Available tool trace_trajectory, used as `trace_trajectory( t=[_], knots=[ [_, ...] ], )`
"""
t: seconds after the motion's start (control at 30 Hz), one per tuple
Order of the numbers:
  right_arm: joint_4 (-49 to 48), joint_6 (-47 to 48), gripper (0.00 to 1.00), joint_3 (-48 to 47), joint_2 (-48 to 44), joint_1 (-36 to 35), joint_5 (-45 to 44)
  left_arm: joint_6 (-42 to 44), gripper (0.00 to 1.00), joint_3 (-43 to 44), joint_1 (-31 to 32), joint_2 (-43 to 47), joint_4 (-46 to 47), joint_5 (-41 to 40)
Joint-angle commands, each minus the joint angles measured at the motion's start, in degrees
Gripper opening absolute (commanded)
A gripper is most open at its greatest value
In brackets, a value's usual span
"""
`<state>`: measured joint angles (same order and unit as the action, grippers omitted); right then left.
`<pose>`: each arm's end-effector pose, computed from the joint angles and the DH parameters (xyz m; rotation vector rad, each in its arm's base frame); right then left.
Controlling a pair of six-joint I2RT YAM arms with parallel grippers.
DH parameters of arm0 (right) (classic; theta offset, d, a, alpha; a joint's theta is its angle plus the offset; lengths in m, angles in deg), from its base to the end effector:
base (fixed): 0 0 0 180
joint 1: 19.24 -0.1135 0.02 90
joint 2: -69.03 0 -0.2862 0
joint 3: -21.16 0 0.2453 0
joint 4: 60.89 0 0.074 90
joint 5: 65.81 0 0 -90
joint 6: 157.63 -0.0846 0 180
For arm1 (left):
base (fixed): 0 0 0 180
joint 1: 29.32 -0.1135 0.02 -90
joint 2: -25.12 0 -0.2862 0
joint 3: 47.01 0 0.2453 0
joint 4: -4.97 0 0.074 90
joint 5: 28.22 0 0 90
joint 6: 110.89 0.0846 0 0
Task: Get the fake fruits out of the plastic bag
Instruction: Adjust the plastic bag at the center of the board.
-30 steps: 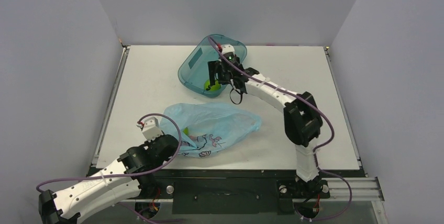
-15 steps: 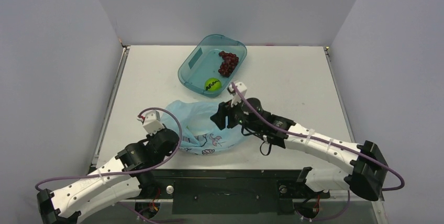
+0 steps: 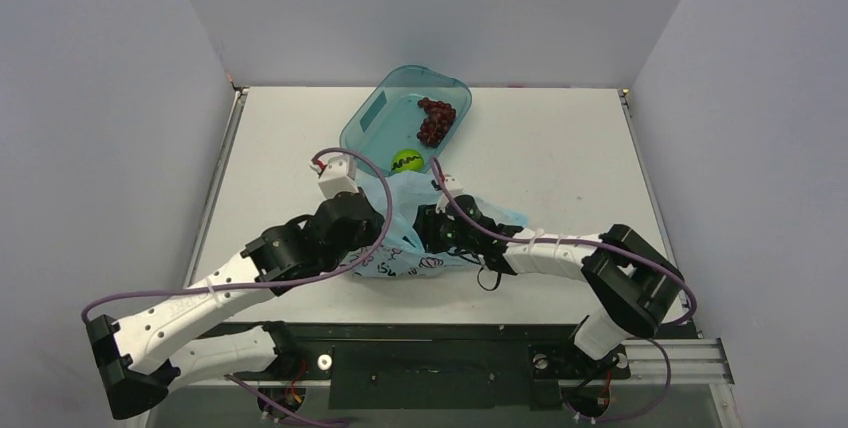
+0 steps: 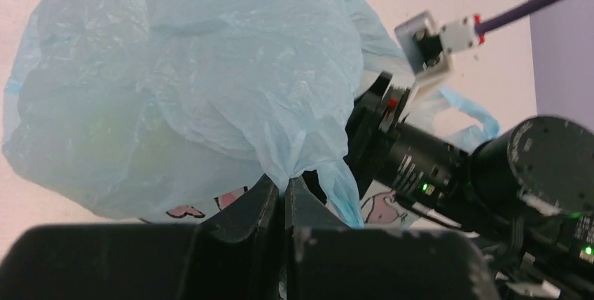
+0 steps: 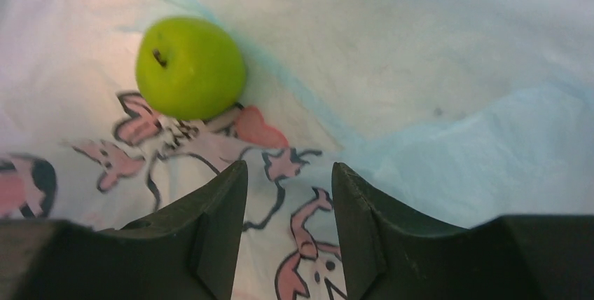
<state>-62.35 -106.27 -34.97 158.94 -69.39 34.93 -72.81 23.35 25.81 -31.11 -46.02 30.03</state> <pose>0.2162 0.2836 0.1793 -0.3539 2.3077 1.0548 0.1598 -0.1514 0.3238 -0.2426 2.1323 -0.4952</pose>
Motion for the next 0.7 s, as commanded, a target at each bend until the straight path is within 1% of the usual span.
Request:
trace_trajectory(
  t=[0.0, 0.07, 0.1, 0.13, 0.17, 0.27, 0.33, 0.43, 0.47, 0.57, 0.67],
  knots=[
    [-10.21, -3.36, 0.45, 1.02, -0.75, 1.65, 3.03, 0.17, 0.00, -3.26, 1.02, 3.70, 1.82, 2.34],
    [-10.13, -2.48, 0.51, 1.57, -1.53, 1.35, 2.35, -3.72, 0.00, -8.72, 0.96, 9.32, -0.52, -0.67],
    [-9.81, -1.68, 0.56, 1.69, -1.77, 0.97, 2.09, -4.99, 0.00, -10.44, 0.95, 10.84, -1.75, -1.73],
    [-9.53, -1.12, 0.58, 1.80, -2.20, 0.73, 1.21, -7.37, 0.00, -13.74, 0.94, 13.72, -4.23, -3.82],
    [-8.82, -0.14, 0.62, 1.72, -2.37, 0.18, 0.68, -8.71, 0.00, -15.20, 0.94, 14.98, -5.80, -5.60],
    [-6.72, 2.63, 0.70, -0.06, -2.27, -1.54, -1.74, -14.96, 0.00, -21.01, 0.87, 20.61, -12.62, -7.47],
    [-5.50, 4.69, 0.75, -1.59, -1.43, -3.23, -3.77, -17.19, 0.00, -23.21, 0.85, 22.67, -14.52, -7.65],
    [-5.87, 6.23, 0.77, -3.47, 0.35, -5.72, -6.33, -20.25, 0.00, -25.59, 0.85, 24.12, -15.70, -7.99],
    [-6.20, 6.39, 0.78, -4.26, 1.32, -6.13, -8.41, -20.46, 0.00, -25.87, 0.85, 24.34, -15.91, -8.07],
    [-9.00, 6.53, 0.78, -5.68, 4.03, -7.87, -12.86, -20.47, 0.00, -26.46, 0.85, 23.91, -16.14, -8.34],
    [-10.55, 6.22, 0.77, -7.91, 7.04, -8.94, -14.09, -18.89, 0.00, -26.25, 0.89, 23.17, -14.52, -6.91]
  ],
)
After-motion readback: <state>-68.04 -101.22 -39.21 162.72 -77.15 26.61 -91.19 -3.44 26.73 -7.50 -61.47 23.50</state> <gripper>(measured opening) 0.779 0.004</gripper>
